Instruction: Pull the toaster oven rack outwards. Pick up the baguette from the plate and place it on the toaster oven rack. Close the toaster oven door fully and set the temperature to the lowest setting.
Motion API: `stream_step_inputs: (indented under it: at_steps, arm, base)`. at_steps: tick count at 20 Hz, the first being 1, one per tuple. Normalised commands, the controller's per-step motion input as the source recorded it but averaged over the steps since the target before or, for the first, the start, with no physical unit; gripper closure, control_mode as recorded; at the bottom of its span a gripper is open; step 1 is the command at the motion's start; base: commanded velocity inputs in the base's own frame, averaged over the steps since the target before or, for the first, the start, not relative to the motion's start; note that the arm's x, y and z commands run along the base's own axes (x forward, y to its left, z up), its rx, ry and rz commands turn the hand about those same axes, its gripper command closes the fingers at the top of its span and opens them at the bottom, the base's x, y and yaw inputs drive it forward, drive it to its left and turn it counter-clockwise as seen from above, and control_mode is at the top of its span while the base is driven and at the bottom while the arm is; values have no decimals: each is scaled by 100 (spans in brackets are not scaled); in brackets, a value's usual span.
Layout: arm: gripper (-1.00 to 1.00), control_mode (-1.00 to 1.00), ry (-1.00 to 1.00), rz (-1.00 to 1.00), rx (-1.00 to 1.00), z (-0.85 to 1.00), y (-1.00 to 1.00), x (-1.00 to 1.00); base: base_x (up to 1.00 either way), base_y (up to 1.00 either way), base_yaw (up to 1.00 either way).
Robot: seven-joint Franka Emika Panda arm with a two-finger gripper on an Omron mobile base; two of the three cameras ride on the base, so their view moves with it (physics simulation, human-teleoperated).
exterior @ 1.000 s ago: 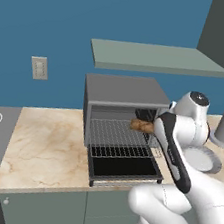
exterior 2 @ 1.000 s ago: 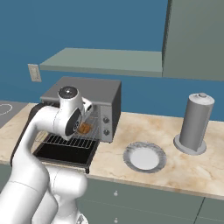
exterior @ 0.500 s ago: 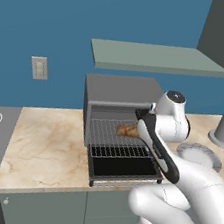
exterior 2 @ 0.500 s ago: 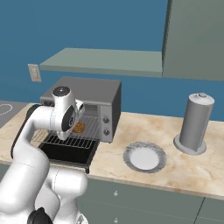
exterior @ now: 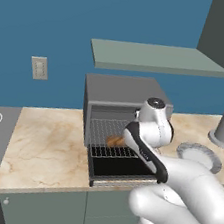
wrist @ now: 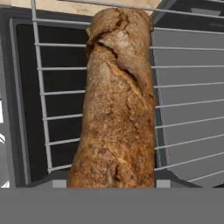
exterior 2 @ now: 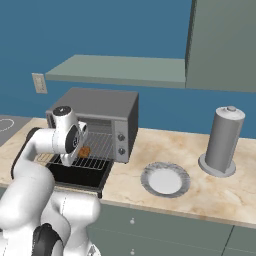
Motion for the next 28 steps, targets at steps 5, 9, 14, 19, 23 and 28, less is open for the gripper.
stream_step_inputs:
  at_steps: [5,9,14,19,23,28]
  arm:
    - [100,-100,0,9,-5,-24,13,8]
    - [100,-100,0,7,-2,-13,3,5]
    - [-100,-100,-1,6,-3,-4,5,1]
    - [-100,-100,-13,1,-1,0,1,0]
    - [-100,-100,-25,0,0,0,0,0]
    - [-100,-100,-26,0,0,14,0,-7]
  base:
    - [0,0,0]
    - [0,0,0]
    - [0,0,0]
    - [0,0,0]
    - [0,0,0]
    - [0,0,0]
